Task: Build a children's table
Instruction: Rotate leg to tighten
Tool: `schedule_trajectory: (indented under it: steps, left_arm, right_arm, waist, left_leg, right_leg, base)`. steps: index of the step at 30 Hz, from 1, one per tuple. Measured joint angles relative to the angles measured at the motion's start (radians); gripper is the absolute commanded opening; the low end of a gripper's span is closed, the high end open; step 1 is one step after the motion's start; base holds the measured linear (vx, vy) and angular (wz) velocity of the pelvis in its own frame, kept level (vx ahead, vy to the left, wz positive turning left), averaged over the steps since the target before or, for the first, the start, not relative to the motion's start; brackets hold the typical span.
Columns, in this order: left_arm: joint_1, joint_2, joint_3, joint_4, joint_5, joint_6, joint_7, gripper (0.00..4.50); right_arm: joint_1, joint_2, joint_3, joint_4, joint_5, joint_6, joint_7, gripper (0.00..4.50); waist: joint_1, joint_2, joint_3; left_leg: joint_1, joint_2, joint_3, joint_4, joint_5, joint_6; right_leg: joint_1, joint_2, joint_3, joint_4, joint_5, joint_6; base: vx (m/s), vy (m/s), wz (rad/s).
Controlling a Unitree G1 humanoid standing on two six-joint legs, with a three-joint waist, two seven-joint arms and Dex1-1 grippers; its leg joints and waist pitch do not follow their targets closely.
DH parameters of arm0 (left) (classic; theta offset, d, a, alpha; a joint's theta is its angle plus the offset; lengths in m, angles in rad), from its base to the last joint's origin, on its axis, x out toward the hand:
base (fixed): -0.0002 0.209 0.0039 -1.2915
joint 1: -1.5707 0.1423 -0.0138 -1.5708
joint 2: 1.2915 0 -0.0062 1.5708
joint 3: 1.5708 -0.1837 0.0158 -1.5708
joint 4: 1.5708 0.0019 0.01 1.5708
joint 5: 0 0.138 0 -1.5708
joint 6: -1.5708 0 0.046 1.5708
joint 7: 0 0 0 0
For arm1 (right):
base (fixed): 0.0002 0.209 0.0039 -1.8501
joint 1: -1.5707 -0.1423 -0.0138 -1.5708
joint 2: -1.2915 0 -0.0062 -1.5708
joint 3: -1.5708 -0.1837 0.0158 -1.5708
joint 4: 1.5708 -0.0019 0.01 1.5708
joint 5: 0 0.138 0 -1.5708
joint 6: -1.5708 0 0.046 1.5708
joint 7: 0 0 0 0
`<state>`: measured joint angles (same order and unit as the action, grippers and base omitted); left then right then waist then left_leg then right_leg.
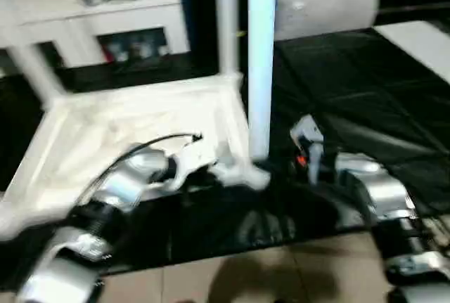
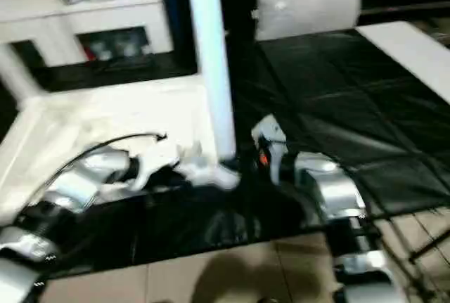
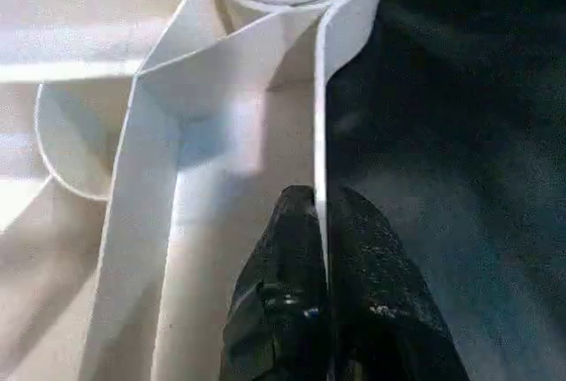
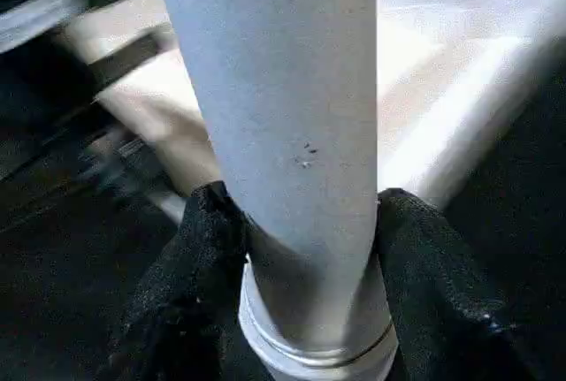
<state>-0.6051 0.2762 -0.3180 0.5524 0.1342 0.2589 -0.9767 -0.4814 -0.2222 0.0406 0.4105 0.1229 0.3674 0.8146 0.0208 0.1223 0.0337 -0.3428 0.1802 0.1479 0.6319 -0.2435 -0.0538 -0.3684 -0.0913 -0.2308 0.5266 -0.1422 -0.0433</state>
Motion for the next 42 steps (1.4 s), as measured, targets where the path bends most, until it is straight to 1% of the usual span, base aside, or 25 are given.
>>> schedule_trajectory:
  steps: [1, 2, 3, 4, 5, 6, 7, 8, 9, 10, 11, 12, 13, 14, 18, 20, 22, 24, 27, 31, 33, 36, 37, 38, 42]
  left_arm:
    - [-0.009, -0.02, 0.007, 0.017, 0.002, 0.015, 0.04, 0.0]
    - [-0.026, -0.043, 0.008, 0.037, 0.007, 0.033, 0.083, 0.0]
    - [-0.034, -0.066, 0.01, 0.053, 0.017, 0.044, 0.127, 0.0]
    - [-0.036, -0.084, 0.017, 0.067, 0.022, 0.049, 0.167, 0.0]
    - [-0.044, -0.103, 0.024, 0.085, 0.028, 0.049, 0.206, 0.0]
    - [-0.052, -0.121, 0.032, 0.103, 0.033, 0.048, 0.246, 0.0]
    - [-0.064, -0.141, 0.038, 0.117, 0.038, 0.044, 0.287, 0.0]
    - [-0.07, -0.151, 0.039, 0.124, 0.039, 0.038, 0.308, 0.0]
    - [-0.074, -0.155, 0.043, 0.125, 0.038, 0.031, 0.319, 0.0]
    - [-0.073, -0.158, 0.045, 0.128, 0.037, 0.026, 0.325, 0.0]
    - [-0.073, -0.158, 0.045, 0.131, 0.036, 0.025, 0.325, 0.0]
    - [-0.073, -0.157, 0.046, 0.131, 0.035, 0.022, 0.326, 0.0]
    - [-0.074, -0.156, 0.047, 0.13, 0.033, 0.018, 0.326, 0.0]
    - [-0.074, -0.146, 0.047, 0.129, 0.032, 0.012, 0.325, 0.0]
    - [-0.074, -0.125, 0.04, 0.126, 0.018, -0.042, 0.283, 0.0]
    - [-0.074, -0.108, 0.042, 0.126, 0.018, -0.058, 0.282, 0.0]
    - [-0.074, -0.088, 0.039, 0.129, 0.019, -0.082, 0.268, 0.0]
    - [-0.07, -0.064, 0.031, 0.129, 0.018, -0.107, 0.225, 0.0]
    - [-0.06, -0.022, 0.015, 0.129, 0.017, -0.159, 0.154, 0.0]
    - [-0.053, 0.039, -0.012, 0.129, 0.016, -0.239, 0.058, 0.0]
    - [-0.051, 0.059, -0.02, 0.129, 0.014, -0.274, 0.003, 0.0]
    - [-0.051, 0.073, -0.034, 0.129, 0.007, -0.309, -0.047, 0.0]
    - [-0.051, 0.084, -0.044, 0.127, 0.002, -0.332, -0.081, 0.0]
    - [-0.049, 0.101, -0.052, 0.123, -0.005, -0.354, -0.115, 0.0]
    - [-0.03, 0.155, -0.075, 0.099, -0.018, -0.406, -0.233, 0.0]
  right_arm:
    - [-0.013, 0.028, -0.008, 0.021, -0.012, -0.004, -0.067, 1.93]
    - [-0.031, 0.055, -0.019, 0.045, -0.023, -0.008, -0.14, 1.93]
    - [-0.045, 0.083, -0.032, 0.071, -0.033, -0.016, -0.206, 1.93]
    - [-0.059, 0.11, -0.04, 0.099, -0.042, -0.027, -0.262, 1.93]
    - [-0.077, 0.135, -0.058, 0.131, -0.042, -0.04, -0.314, 1.93]
    - [-0.097, 0.162, -0.083, 0.163, -0.041, -0.054, -0.361, 1.93]
    - [-0.119, 0.184, -0.104, 0.193, -0.042, -0.073, -0.409, 1.93]
    - [-0.124, 0.191, -0.109, 0.205, -0.043, -0.095, -0.433, 1.93]
    - [-0.13, 0.194, -0.111, 0.221, -0.046, -0.126, -0.446, 2.49]
    - [-0.131, 0.195, -0.112, 0.229, -0.048, -0.145, -0.449, 2.49]
    - [-0.13, 0.204, -0.115, 0.233, -0.045, -0.157, -0.451, 2.63]
    - [-0.13, 0.208, -0.118, 0.234, -0.041, -0.167, -0.454, 2.78]
    - [-0.13, 0.208, -0.118, 0.234, -0.04, -0.176, -0.454, 2.78]
    - [-0.126, 0.206, -0.117, 0.231, -0.041, -0.188, -0.448, 2.91]
    - [-0.069, 0.155, -0.1, 0.202, -0.046, -0.29, -0.337, 3.24]
    - [-0.044, 0.137, -0.091, 0.183, -0.033, -0.306, -0.274, 3.45]
    - [-0.01, 0.11, -0.064, 0.162, -0.01, -0.31, -0.182, 3.53]
    - [0.021, 0.056, -0.03, 0.129, 0.002, -0.31, -0.084, 3.66]
    - [0.034, -0.029, -0.016, 0.093, 0.016, -0.305, 0.045, 3.97]
    - [0.04, -0.144, -0.003, 0.062, 0.039, -0.297, 0.22, 3.97]
    - [0.041, -0.182, 0.008, 0.061, 0.045, -0.29, 0.299, 3.97]
    - [0.04, -0.204, 0.019, 0.061, 0.059, -0.287, 0.364, 3.97]
    - [0.036, -0.226, 0.036, 0.062, 0.064, -0.283, 0.403, 3.97]
    - [0.028, -0.245, 0.049, 0.063, 0.066, -0.281, 0.436, 3.97]
    - [-0.029, -0.286, 0.047, 0.065, 0.07, -0.28, 0.507, 3.97]
  waist:
    - [-0.017, 0.001, 0.001]
    - [-0.024, 0.0, 0.002]
    - [-0.029, -0.008, 0.006]
    - [-0.037, -0.011, 0.006]
    - [-0.043, -0.012, 0.011]
    - [-0.044, -0.005, 0.011]
    - [-0.053, 0.012, 0.009]
    - [-0.061, 0.017, 0.007]
    - [-0.065, 0.017, 0.008]
    - [-0.068, 0.015, 0.009]
    - [-0.071, 0.01, 0.01]
    - [-0.071, 0.011, 0.01]
    - [-0.069, 0.012, 0.009]
    - [-0.066, 0.012, 0.009]
    - [-0.051, 0.011, 0.007]
    - [-0.048, 0.009, 0.006]
    - [-0.042, 0.009, 0.006]
    - [-0.034, 0.009, 0.006]
    - [-0.014, 0.008, 0.007]
    - [0.009, 0.003, 0.007]
    - [0.02, 0.002, 0.006]
    - [0.037, 0.002, 0.006]
    - [0.044, 0.002, 0.006]
    - [0.049, 0.002, 0.006]
    - [0.07, 0.0, 0.006]
  left_leg:
    - [-0.003, 0.001, -0.001, 0.0, -0.001, 0.001]
    - [-0.003, -0.001, -0.003, 0.001, -0.001, 0.001]
    - [0.009, -0.011, 0.0, 0.001, -0.002, 0.001]
    - [0.017, -0.018, 0.0, 0.001, -0.002, 0.001]
    - [0.027, -0.025, 0.001, 0.002, -0.003, 0.001]
    - [0.027, -0.024, 0.002, 0.002, -0.004, 0.002]
    - [0.012, -0.014, -0.007, 0.005, -0.004, 0.003]
    - [0.002, -0.003, -0.011, 0.003, -0.004, 0.002]
    - [-0.008, 0.001, -0.015, 0.002, -0.003, 0.002]
    - [-0.008, -0.001, -0.015, 0.005, -0.003, 0.002]
    - [-0.005, -0.01, -0.014, 0.005, -0.005, 0.002]
    - [-0.003, -0.018, -0.013, 0.001, -0.005, 0.002]
    - [-0.005, -0.021, -0.011, -0.002, -0.005, 0.002]
    - [-0.008, -0.021, -0.011, -0.002, -0.005, 0.003]
    - [-0.023, -0.021, -0.012, 0.003, -0.007, 0.018]
    - [-0.029, -0.021, -0.01, 0.003, -0.007, 0.018]
    - [-0.032, -0.02, -0.009, 0.005, -0.007, 0.019]
    - [-0.032, -0.019, -0.009, 0.005, -0.007, 0.019]
    - [-0.031, -0.018, -0.009, 0.006, -0.006, 0.019]
    - [-0.028, -0.017, -0.007, 0.006, -0.006, 0.018]
    - [-0.028, -0.016, -0.006, 0.006, -0.006, 0.018]
    - [-0.028, -0.016, -0.005, 0.006, -0.006, 0.018]
    - [-0.029, -0.016, -0.005, 0.006, -0.006, 0.018]
    - [-0.029, -0.016, -0.005, 0.006, -0.006, 0.018]
    - [-0.026, -0.015, -0.003, 0.006, -0.006, 0.018]
  right_leg:
    - [0.005, 0.0, -0.001, -0.002, 0.0, 0.001]
    - [0.003, 0.0, 0.009, 0.013, -0.007, 0.011]
    - [0.0, 0.0, 0.031, 0.034, -0.016, 0.013]
    - [0.0, -0.001, 0.04, 0.042, -0.016, 0.011]
    - [-0.005, -0.005, 0.031, 0.041, -0.017, 0.008]
    - [-0.004, -0.011, 0.019, 0.037, -0.018, 0.008]
    - [0.004, -0.016, -0.015, 0.021, -0.017, 0.008]
    - [0.007, -0.016, -0.031, 0.008, -0.017, 0.009]
    - [0.003, -0.01, -0.027, 0.007, -0.017, 0.011]
    - [0.002, -0.006, -0.013, 0.014, -0.017, 0.011]
    - [0.001, -0.004, 0.005, 0.02, -0.012, 0.007]
    - [-0.002, -0.006, 0.014, 0.023, -0.01, 0.006]
    - [-0.005, -0.008, 0.015, 0.024, -0.01, 0.006]
    - [-0.007, -0.009, 0.015, 0.025, -0.01, 0.006]
    - [-0.022, -0.009, 0.021, 0.033, -0.011, 0.004]
    - [-0.031, -0.009, 0.023, 0.038, -0.008, -0.002]
    - [-0.036, -0.009, 0.023, 0.043, -0.01, -0.005]
    - [-0.037, -0.008, 0.023, 0.044, -0.014, -0.001]
    - [-0.037, -0.006, 0.023, 0.045, -0.013, -0.002]
    - [-0.035, -0.006, 0.024, 0.045, -0.013, -0.002]
    - [-0.036, -0.006, 0.025, 0.045, -0.013, -0.002]
    - [-0.036, -0.006, 0.025, 0.045, -0.014, -0.002]
    - [-0.036, -0.006, 0.025, 0.045, -0.014, -0.002]
    - [-0.037, -0.006, 0.025, 0.046, -0.014, -0.002]
    - [-0.037, -0.005, 0.027, 0.049, -0.015, -0.003]
  base:
    - [0.0, 0.0, 0.0]
    - [0.0, 0.0, 0.0]
    - [0.0, 0.0, 0.0]
    - [0.0, 0.0, 0.0]
    - [0.0, 0.0, 0.0]
    - [0.0, 0.0, 0.0]
    - [0.065, 0.036, -0.1]
    - [0.065, 0.036, -0.1]
    - [0.0, 0.0, 0.0]
    - [0.0, 0.0, 0.0]
    - [0.0, 0.0, 0.0]
    - [0.0, 0.0, 0.0]
    - [0.0, 0.0, 0.0]
    - [0.0, 0.0, 0.0]
    - [0.0, 0.0, 0.0]
    - [0.0, 0.0, 0.0]
    - [0.0, 0.0, 0.0]
    - [0.0, 0.0, 0.0]
    - [0.0, 0.0, 0.0]
    - [0.0, 0.0, 0.0]
    - [0.0, 0.0, 0.0]
    - [0.0, 0.0, 0.0]
    - [0.0, 0.0, 0.0]
    - [0.0, 0.0, 0.0]
    - [0.0, 0.0, 0.0]
